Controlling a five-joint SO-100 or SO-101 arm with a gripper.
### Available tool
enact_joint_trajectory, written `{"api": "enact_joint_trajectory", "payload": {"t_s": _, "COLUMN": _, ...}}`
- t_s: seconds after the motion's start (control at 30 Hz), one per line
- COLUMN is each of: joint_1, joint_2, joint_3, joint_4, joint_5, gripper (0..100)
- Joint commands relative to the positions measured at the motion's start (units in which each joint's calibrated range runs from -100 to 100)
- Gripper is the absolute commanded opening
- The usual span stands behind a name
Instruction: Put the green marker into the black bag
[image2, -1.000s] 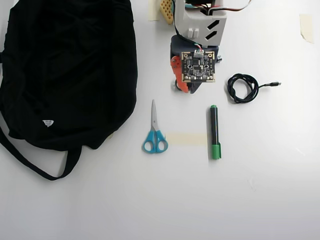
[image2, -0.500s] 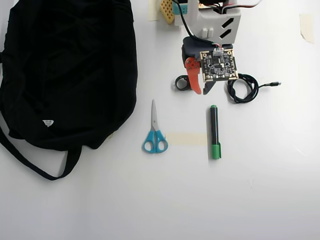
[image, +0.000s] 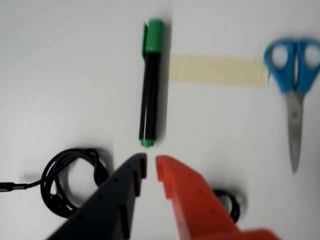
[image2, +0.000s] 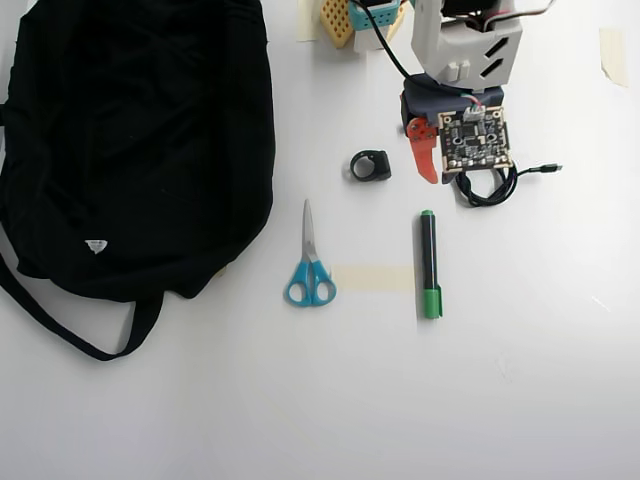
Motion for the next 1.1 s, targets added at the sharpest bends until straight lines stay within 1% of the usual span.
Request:
{"api": "enact_joint_trajectory", "payload": {"t_s": 0.0, "joint_1": -0.7, "joint_2": -0.7, "joint_3": 1.5, "joint_4": -2.3, "joint_5": -1.3, "gripper": 2}}
{"api": "enact_joint_trajectory", "payload": {"t_s": 0.4, "joint_1": -2.7, "joint_2": -0.6, "joint_3": 9.4, "joint_4": -10.8, "joint_5": -1.2, "gripper": 2}}
{"api": "enact_joint_trajectory", "payload": {"t_s": 0.6, "joint_1": -2.6, "joint_2": 1.5, "joint_3": 11.3, "joint_4": -11.9, "joint_5": -1.4, "gripper": 2}}
{"api": "enact_joint_trajectory", "payload": {"t_s": 1.07, "joint_1": -3.3, "joint_2": 13.2, "joint_3": 4.2, "joint_4": -11.5, "joint_5": -0.8, "gripper": 2}}
